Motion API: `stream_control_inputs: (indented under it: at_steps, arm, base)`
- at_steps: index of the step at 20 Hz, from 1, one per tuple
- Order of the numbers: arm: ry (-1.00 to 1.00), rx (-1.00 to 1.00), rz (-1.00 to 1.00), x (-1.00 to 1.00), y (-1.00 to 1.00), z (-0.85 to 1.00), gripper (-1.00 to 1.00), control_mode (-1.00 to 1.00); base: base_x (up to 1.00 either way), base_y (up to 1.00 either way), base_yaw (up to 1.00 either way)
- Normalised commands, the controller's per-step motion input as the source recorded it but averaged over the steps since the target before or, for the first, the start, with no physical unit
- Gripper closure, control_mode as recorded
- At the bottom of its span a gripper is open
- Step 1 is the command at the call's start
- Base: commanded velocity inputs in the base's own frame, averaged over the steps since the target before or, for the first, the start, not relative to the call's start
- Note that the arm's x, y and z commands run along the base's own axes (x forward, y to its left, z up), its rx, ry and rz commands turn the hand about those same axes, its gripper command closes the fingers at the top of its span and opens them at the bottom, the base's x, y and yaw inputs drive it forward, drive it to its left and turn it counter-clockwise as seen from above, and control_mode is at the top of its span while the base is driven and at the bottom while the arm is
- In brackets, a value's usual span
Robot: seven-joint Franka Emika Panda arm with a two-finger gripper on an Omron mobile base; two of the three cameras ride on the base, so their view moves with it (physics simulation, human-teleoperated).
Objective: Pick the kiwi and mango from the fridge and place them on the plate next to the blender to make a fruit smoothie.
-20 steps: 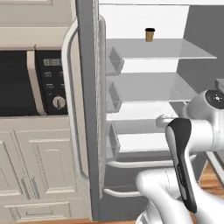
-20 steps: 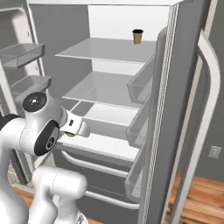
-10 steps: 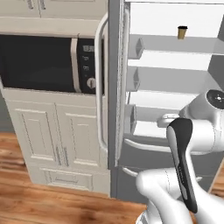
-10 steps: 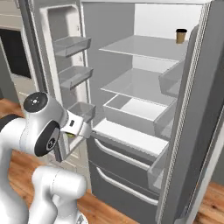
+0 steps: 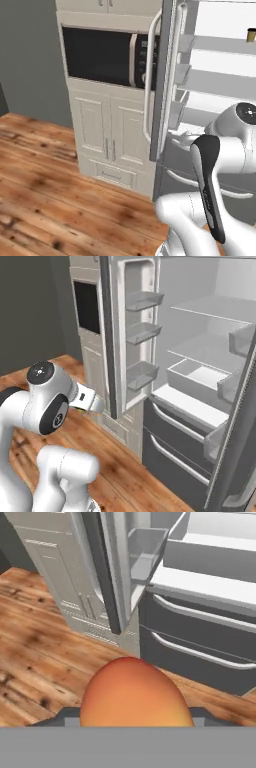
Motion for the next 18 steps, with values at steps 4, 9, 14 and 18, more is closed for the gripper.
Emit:
stream_control_inputs:
  at_steps: [4, 9, 14, 18]
  arm:
    - [0.00, 0.00, 0.00, 0.00, 0.00, 0.00, 1.00, 1.00]
    - [0.00, 0.00, 0.00, 0.00, 0.00, 0.00, 1.00, 1.00]
    - [0.00, 0.00, 0.00, 0.00, 0.00, 0.00, 1.00, 1.00]
    - [0.00, 0.00, 0.00, 0.00, 0.00, 0.00, 1.00, 1.00]
  base:
    - [-0.85, 0.04, 0.50]
    - [-0.91, 0.19, 0.55]
    - [-0.82, 0.44, 0.58]
    - [-0.86, 0.37, 0.54]
